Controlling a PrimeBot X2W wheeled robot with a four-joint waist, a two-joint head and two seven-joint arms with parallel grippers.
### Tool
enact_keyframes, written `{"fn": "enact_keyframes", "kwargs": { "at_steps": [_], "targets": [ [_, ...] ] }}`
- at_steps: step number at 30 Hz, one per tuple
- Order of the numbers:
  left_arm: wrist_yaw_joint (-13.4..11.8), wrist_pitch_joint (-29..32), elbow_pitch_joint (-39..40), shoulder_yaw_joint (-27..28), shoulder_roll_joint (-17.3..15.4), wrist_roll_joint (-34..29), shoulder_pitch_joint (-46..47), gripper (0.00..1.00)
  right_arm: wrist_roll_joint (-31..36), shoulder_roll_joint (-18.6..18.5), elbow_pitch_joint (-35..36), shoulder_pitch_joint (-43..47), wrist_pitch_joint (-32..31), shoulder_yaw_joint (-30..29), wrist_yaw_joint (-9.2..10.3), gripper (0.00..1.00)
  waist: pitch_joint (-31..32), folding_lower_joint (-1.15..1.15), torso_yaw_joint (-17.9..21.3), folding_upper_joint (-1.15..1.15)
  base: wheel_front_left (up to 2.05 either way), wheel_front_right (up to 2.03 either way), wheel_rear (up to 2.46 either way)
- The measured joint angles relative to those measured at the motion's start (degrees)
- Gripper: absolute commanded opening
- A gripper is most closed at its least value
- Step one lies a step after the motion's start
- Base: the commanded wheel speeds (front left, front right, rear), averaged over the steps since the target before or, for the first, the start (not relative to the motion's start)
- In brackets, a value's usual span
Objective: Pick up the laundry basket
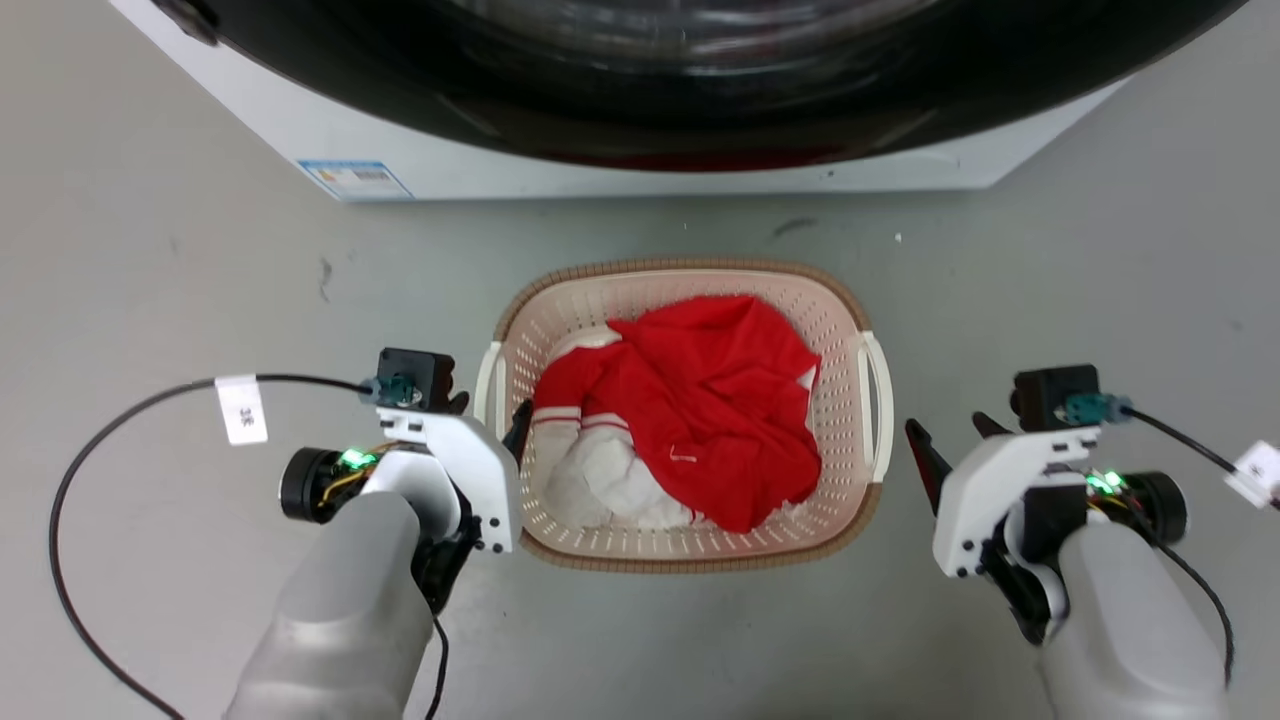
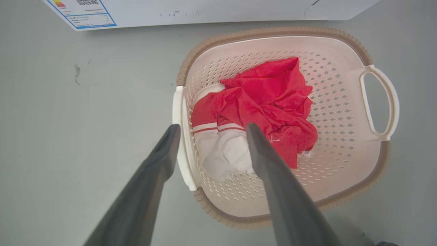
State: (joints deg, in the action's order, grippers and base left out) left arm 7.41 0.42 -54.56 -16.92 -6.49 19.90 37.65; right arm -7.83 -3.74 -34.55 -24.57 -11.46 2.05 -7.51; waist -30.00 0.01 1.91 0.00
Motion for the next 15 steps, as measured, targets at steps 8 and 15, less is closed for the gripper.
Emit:
{"fn": "enact_keyframes", "kwargs": {
  "at_steps": [8, 15],
  "targets": [
    [0.1, 3.2, -3.0, -6.0, -3.2, 6.0, 5.6, 1.00, -1.3, 0.0, -10.8, -9.2, 1.6, 3.7, 0.00, 1.00, -5.7, 0.00, 1.1, 0.00, 0.00, 0.00, 0.00],
    [0.1, 6.5, -4.2, -11.0, -6.3, 11.4, 9.7, 1.00, -2.9, 0.3, -19.3, -16.0, 2.6, 6.6, 0.00, 1.00, -10.3, 0.00, 2.4, 0.00, 0.00, 0.00, 0.00]
  ]
}}
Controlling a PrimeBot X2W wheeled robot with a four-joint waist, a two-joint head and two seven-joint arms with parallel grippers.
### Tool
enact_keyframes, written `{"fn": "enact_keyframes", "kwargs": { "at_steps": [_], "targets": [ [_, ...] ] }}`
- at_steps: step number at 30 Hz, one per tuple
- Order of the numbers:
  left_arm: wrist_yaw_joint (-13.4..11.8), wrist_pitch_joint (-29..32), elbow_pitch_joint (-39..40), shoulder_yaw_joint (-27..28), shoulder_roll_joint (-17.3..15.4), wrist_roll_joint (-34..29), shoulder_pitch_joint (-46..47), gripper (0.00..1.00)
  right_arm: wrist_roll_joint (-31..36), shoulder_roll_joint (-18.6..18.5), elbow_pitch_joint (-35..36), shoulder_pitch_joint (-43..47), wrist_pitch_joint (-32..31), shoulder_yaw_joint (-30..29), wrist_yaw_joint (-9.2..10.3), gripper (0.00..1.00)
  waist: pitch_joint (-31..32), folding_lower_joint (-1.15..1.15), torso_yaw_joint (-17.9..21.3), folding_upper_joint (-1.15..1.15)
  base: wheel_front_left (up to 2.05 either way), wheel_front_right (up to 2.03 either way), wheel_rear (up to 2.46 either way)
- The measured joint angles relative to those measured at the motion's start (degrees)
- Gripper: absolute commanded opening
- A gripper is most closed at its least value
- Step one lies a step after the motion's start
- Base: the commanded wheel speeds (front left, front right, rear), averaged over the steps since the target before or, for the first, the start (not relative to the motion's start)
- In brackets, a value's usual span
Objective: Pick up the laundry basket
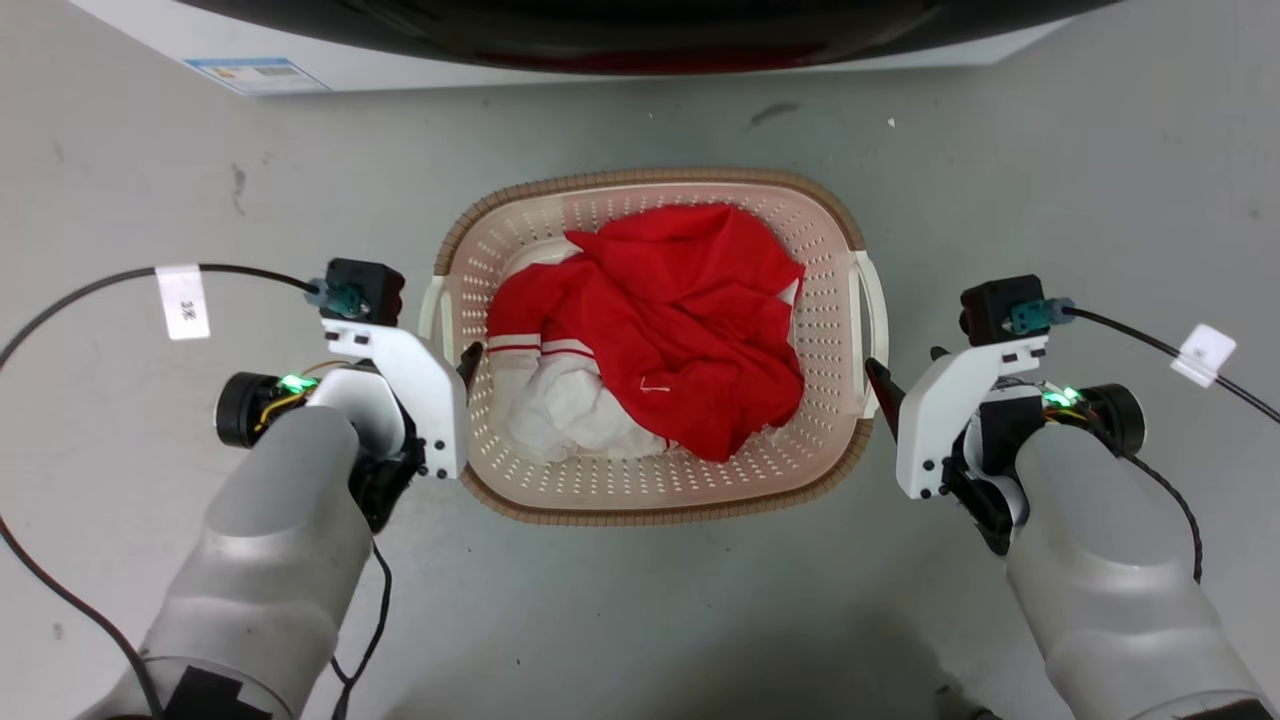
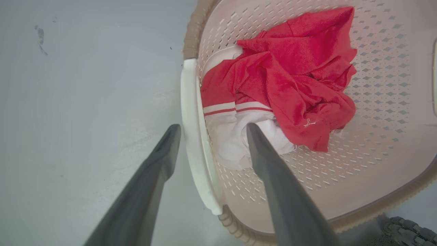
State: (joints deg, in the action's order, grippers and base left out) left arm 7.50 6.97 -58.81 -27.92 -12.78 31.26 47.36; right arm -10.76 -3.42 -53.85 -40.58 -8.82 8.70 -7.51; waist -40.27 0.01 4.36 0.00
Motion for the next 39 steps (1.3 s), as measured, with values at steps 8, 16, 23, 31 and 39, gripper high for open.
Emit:
{"fn": "enact_keyframes", "kwargs": {
  "at_steps": [8, 16, 23, 31, 39],
  "targets": [
    [0.0, 3.6, -0.9, -4.2, -3.5, 5.8, 2.4, 1.00, -3.0, 0.4, -7.5, -5.4, 0.2, 4.6, 0.00, 1.00, -3.4, 0.00, 1.7, 0.00, 0.00, 0.00, 0.00],
    [0.0, 5.6, -1.8, -7.9, -5.1, 9.6, 4.0, 1.00, -10.2, 0.4, -9.8, -8.2, -0.5, 11.1, 0.00, 1.00, -5.9, 0.00, 2.2, 0.00, 0.00, 0.00, 0.00],
    [0.0, 5.6, -2.9, -10.4, -5.8, 11.7, 5.2, 1.00, -15.0, 0.5, -11.3, -9.8, -0.3, 15.2, 0.00, 1.00, -7.3, 0.00, 2.3, 0.00, 0.00, 0.00, 0.00],
    [0.0, 4.7, -4.0, -12.4, -5.7, 13.8, 7.4, 0.22, -18.0, 0.5, -14.1, -12.2, 0.2, 17.5, 0.00, 0.00, -8.7, 0.00, 2.2, 0.00, 0.00, 0.00, 0.00],
    [0.0, 4.2, -4.5, -14.3, -4.7, 16.3, 8.2, 0.00, -20.1, 0.8, -15.7, -13.4, 0.2, 19.7, -0.01, 0.00, -8.7, -0.01, 2.0, 0.00, 0.00, 0.00, 0.00]
  ]
}}
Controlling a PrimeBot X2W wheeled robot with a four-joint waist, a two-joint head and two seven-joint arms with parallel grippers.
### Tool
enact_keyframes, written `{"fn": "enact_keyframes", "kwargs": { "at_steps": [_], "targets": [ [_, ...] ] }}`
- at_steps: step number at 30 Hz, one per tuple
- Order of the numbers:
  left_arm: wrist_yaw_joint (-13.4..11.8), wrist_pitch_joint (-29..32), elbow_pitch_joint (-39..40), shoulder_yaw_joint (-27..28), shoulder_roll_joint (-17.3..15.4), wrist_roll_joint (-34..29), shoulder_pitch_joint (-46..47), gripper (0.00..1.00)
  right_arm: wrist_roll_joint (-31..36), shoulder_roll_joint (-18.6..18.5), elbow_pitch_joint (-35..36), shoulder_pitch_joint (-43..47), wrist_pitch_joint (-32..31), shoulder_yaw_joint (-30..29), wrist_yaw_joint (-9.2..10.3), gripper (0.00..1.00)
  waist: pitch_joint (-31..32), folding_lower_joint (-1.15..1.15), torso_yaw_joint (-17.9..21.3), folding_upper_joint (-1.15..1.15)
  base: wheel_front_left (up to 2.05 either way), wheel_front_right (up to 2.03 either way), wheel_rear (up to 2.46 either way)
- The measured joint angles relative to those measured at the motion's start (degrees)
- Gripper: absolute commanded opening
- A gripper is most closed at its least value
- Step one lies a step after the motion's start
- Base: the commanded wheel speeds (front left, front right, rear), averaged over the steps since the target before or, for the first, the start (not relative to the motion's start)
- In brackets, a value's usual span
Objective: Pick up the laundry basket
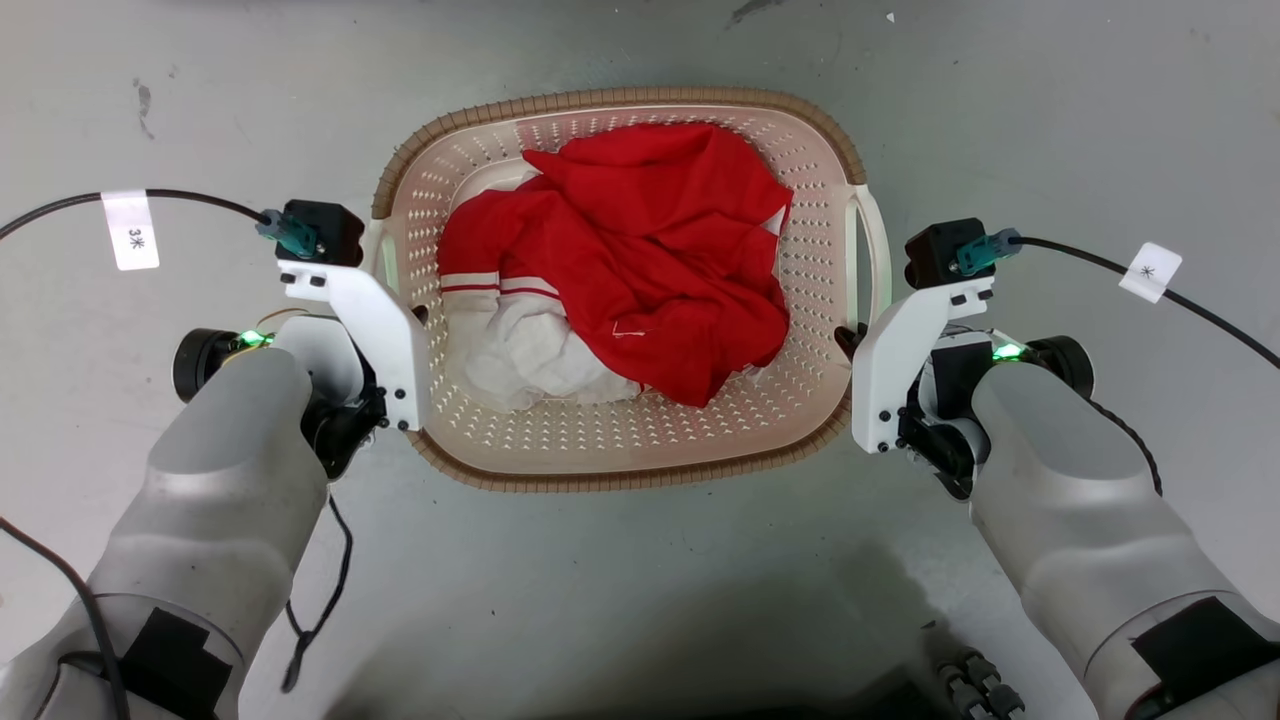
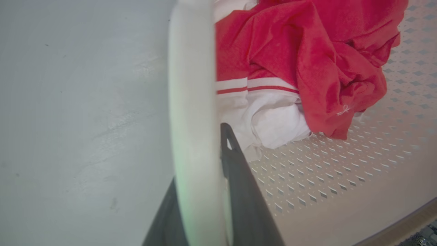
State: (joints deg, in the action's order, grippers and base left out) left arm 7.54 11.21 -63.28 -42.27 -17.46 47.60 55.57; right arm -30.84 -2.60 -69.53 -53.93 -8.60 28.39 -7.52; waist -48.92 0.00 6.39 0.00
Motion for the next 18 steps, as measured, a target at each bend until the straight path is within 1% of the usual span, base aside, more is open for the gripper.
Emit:
{"fn": "enact_keyframes", "kwargs": {
  "at_steps": [7, 13, 18],
  "targets": [
    [0.0, 0.8, -0.5, -1.6, 0.5, 2.4, 0.2, 0.00, -1.3, 0.0, -1.4, -0.8, -0.1, 1.3, 0.00, 0.00, 0.6, 0.00, -0.1, 0.00, 0.00, 0.00, 0.00],
    [0.0, 3.1, -1.6, -2.8, 1.9, 4.8, 0.0, 0.00, -2.4, -0.1, -2.7, -0.9, -3.3, 2.3, 0.02, 0.00, 3.5, 0.00, -0.6, 0.00, 0.00, 0.00, 0.00],
    [-0.1, 5.5, -2.5, -3.6, 3.3, 7.2, -1.7, 0.00, -2.5, -0.3, -3.6, 0.2, -8.0, 2.6, 0.02, 0.00, 7.6, 0.00, -1.2, 0.00, 0.00, 0.00, 0.00]
  ]
}}
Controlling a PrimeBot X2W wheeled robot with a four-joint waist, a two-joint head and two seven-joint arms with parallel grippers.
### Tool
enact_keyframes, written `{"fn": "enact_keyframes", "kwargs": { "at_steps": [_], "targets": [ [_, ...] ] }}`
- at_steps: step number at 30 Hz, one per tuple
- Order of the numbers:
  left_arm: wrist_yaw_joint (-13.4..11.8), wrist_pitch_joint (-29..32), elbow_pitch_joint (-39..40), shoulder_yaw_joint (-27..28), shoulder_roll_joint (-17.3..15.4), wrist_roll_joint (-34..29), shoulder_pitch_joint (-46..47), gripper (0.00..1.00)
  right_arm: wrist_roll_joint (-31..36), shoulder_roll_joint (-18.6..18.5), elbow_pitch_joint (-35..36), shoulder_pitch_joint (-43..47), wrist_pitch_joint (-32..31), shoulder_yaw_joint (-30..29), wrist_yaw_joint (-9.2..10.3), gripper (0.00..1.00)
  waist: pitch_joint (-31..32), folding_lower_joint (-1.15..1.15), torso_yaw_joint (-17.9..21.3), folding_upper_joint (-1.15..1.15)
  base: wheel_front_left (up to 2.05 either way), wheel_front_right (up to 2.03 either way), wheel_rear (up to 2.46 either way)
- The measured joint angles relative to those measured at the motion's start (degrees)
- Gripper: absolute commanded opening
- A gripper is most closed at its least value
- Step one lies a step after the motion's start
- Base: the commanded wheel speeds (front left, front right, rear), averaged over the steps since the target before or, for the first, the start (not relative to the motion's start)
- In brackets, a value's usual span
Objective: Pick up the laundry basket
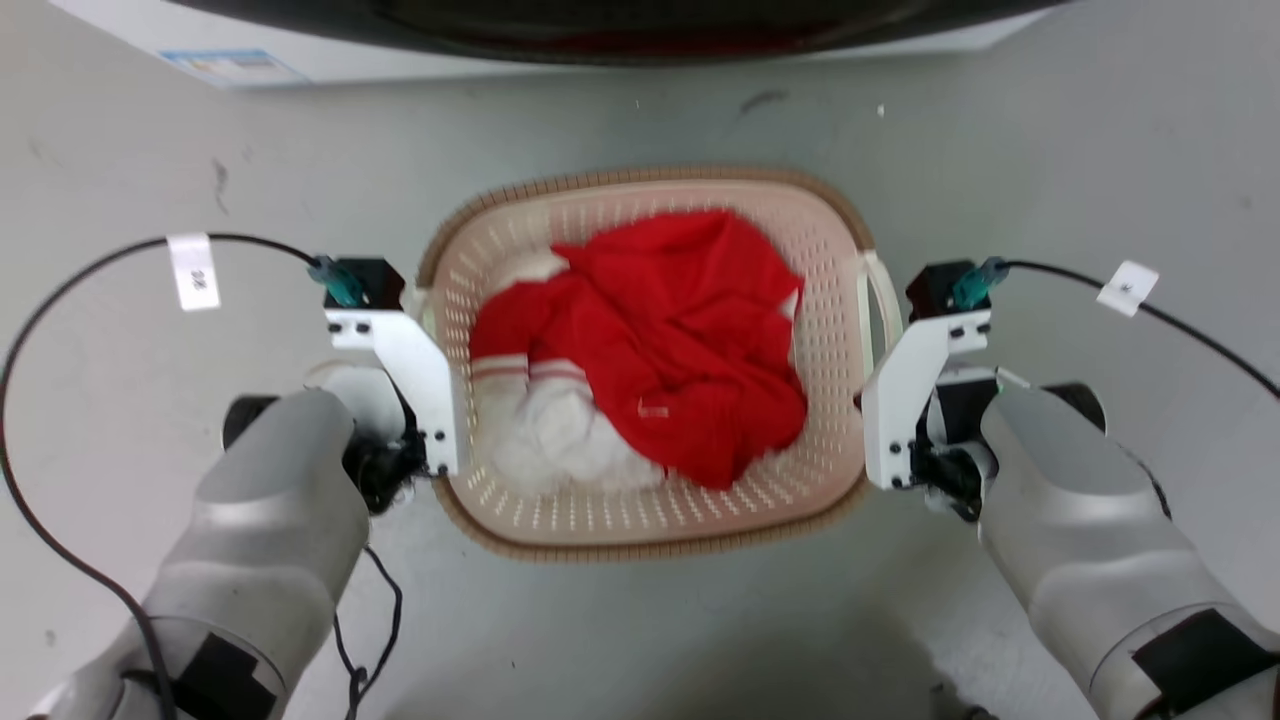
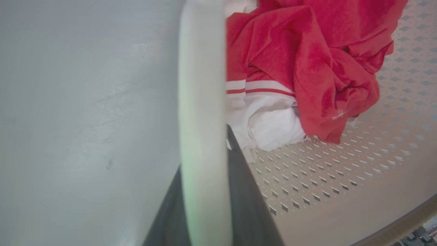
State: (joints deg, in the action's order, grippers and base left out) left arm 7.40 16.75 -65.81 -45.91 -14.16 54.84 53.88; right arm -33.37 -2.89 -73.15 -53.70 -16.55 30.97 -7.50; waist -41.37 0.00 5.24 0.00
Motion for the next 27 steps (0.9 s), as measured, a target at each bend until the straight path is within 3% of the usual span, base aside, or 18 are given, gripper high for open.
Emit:
{"fn": "enact_keyframes", "kwargs": {
  "at_steps": [11, 27],
  "targets": [
    [-0.1, 5.2, -1.2, -2.0, 2.1, 4.4, -4.8, 0.00, -0.4, -0.3, -0.6, 4.1, -12.4, -1.0, 0.00, 0.00, 10.7, 0.00, -0.6, 0.00, 0.00, 0.00, 0.00],
    [-0.4, 13.4, -2.4, -5.0, 4.5, 9.0, -12.4, 0.00, 1.3, -0.7, -0.8, 11.9, -19.8, -2.8, 0.00, 0.00, 27.3, -0.01, -1.5, 0.00, 0.00, 0.00, 0.00]
  ]
}}
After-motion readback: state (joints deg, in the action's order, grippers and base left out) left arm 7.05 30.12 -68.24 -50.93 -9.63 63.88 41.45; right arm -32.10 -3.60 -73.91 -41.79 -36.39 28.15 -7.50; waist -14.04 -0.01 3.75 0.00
